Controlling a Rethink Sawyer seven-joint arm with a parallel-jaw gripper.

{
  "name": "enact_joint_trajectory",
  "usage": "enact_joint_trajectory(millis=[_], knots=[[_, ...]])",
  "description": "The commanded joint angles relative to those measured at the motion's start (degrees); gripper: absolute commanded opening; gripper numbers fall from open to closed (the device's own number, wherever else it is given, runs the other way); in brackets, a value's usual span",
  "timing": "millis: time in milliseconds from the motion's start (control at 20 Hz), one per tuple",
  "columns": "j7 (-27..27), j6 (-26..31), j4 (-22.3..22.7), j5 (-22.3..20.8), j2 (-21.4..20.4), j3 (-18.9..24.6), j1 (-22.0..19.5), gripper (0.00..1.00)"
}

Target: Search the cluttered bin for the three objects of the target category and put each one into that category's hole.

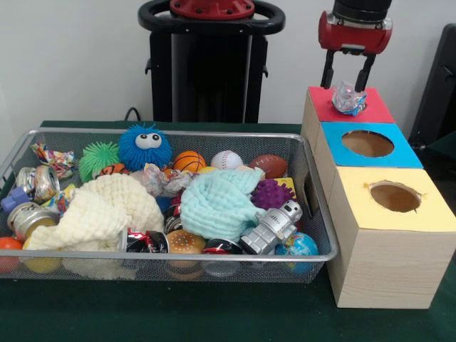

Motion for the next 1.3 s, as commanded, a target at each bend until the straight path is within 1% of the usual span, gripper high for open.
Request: enact_joint_trajectory(millis=[50,200,500,1300], knots=[[-2.7,-5.0,5.9,-5.2,0.7,1.1,-0.2,1.0],[-2.0,-5.8,6.6,-5.8,0.6,0.8,0.6,1.0],[-2.0,-6.1,7.3,-4.9,0.2,1.4,1.1,1.0],[-3.7,-6.2,8.3,-1.9,-0.1,4.4,-1.2,1.0]])
